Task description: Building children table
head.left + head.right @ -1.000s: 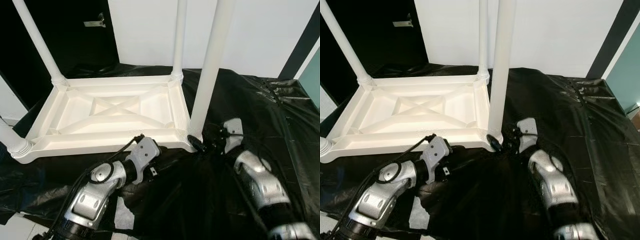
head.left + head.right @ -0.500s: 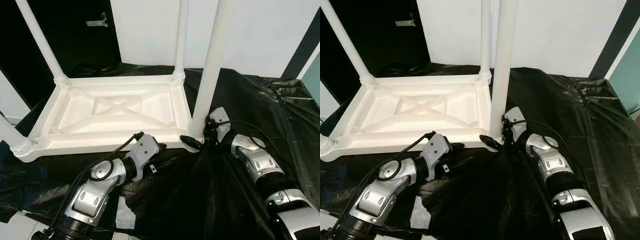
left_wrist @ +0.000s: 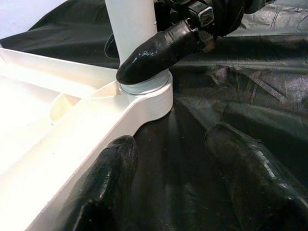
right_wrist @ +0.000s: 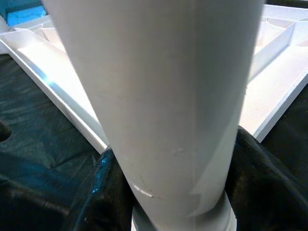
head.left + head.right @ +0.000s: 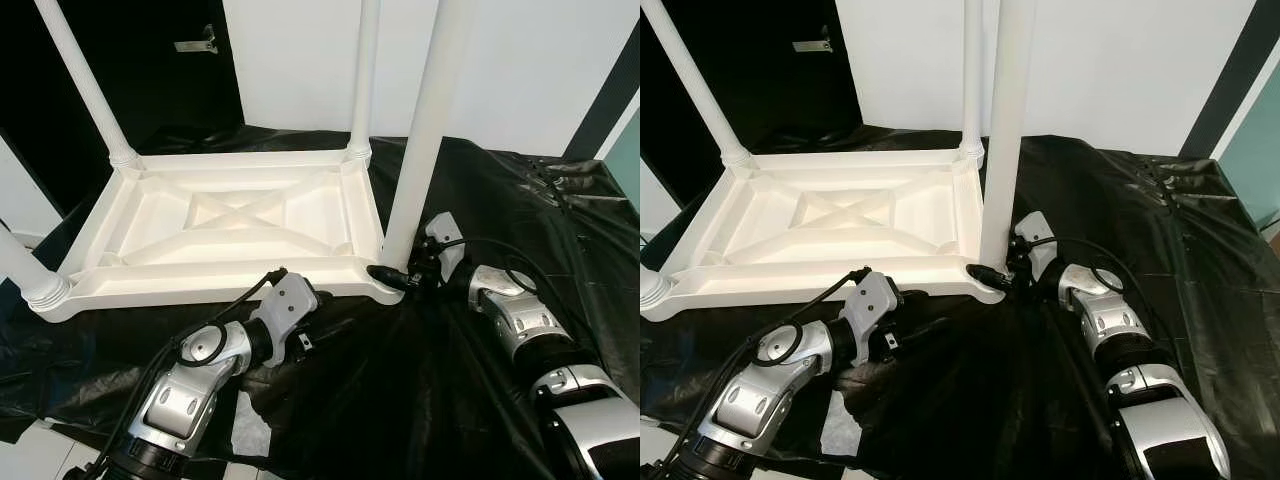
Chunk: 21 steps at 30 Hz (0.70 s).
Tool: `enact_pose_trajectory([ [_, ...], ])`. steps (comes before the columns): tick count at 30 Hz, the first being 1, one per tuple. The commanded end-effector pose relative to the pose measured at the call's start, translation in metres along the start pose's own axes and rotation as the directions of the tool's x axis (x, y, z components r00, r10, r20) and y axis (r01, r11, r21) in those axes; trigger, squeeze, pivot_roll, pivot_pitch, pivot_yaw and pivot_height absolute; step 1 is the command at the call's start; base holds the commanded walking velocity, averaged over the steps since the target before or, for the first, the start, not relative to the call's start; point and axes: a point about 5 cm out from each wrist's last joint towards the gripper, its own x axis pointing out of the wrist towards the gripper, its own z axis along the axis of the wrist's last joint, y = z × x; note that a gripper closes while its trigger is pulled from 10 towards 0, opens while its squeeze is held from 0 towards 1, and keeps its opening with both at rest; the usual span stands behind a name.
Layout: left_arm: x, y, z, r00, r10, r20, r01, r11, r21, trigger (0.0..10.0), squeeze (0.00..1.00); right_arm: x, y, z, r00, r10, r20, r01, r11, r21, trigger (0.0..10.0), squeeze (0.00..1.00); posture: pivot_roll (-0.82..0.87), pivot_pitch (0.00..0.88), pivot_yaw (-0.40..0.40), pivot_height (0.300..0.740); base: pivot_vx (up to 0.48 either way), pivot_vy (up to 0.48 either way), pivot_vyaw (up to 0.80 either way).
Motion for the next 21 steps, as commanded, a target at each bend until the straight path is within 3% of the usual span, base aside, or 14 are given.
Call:
enact_pose_trajectory([
  [1,0.002,0.001,-0.001,1.0,0.012,-0.003,-0.012,1.0,0.003,10.0,0.0,-0.002,0.004,-0.013,0.998,-0.041,-0.044,0.042,0.999,0.014,10.0,0.0,0.04,0.0,-0.034,0.74,0.0,0.0,0.0],
  [8,0.002,-0.002,-0.003,1.0,0.008,-0.004,-0.008,1.0,-0.004,10.0,0.0,-0.001,0.008,-0.023,0.973,-0.22,-0.064,0.222,0.975,0.018,10.0,0.0,0.04,0.0,-0.039,0.74,0.0,0.0,0.0],
  [16,0.004,-0.002,-0.003,1.0,-0.005,-0.006,0.005,1.0,0.004,10.0,0.0,0.014,0.033,-0.029,0.922,-0.384,-0.046,0.387,0.919,0.078,10.0,0.0,0.02,0.0,-0.028,0.74,0.0,0.0,0.0],
  [21,0.005,-0.002,-0.004,1.0,-0.008,-0.013,0.008,1.0,0.011,10.0,0.0,0.018,0.04,-0.025,0.832,-0.552,-0.049,0.553,0.822,0.137,10.0,0.0,0.02,0.0,-0.037,0.74,0.0,0.0,0.0],
])
